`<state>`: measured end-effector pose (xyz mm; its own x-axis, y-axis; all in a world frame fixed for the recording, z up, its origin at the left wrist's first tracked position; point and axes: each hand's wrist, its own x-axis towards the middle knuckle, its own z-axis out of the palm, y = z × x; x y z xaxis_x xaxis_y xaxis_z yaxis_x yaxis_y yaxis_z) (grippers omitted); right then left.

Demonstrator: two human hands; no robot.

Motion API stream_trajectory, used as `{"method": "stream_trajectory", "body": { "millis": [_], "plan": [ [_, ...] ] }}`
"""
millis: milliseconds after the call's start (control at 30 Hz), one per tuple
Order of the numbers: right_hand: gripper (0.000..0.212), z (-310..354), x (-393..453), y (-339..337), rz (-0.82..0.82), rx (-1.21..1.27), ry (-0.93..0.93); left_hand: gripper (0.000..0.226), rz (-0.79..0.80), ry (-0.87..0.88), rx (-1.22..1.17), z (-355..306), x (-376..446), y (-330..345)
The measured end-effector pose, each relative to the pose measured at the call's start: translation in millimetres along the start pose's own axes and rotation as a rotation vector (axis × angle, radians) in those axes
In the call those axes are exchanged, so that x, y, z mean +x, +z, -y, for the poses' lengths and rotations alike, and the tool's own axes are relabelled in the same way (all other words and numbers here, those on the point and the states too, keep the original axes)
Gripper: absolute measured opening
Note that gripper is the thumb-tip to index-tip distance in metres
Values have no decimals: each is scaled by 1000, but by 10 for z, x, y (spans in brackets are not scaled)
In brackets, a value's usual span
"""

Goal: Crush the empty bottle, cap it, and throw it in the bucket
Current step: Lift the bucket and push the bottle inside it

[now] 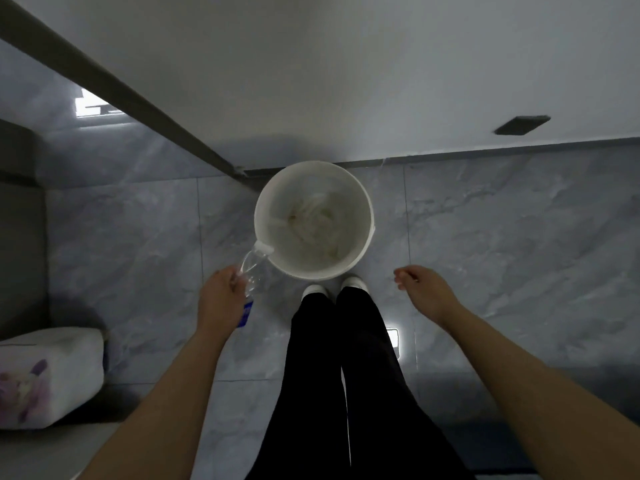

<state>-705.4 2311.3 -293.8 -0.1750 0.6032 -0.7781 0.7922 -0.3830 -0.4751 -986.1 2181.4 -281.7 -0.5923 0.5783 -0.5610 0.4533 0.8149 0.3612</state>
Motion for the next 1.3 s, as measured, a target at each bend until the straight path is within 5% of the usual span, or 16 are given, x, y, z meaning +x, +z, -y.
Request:
{"method": "stream_trajectory", "body": {
  "millis": [267,500,633,1300],
  "plan": [
    [35,53,1543,525,-180,-105,-73,22,-63,-23,-142,-23,1300,778],
    [40,-192,2488,902,-307,-122,-126,18,141,27,-186,-115,2213,1598],
    [44,-331,2616,1002,-308,-12,-180,19,274,16,-354,-177,2564,1947],
    [44,-556,2709,1106,-431,165,-316,36,331,173,65,215,3604,3544]
  ]
}}
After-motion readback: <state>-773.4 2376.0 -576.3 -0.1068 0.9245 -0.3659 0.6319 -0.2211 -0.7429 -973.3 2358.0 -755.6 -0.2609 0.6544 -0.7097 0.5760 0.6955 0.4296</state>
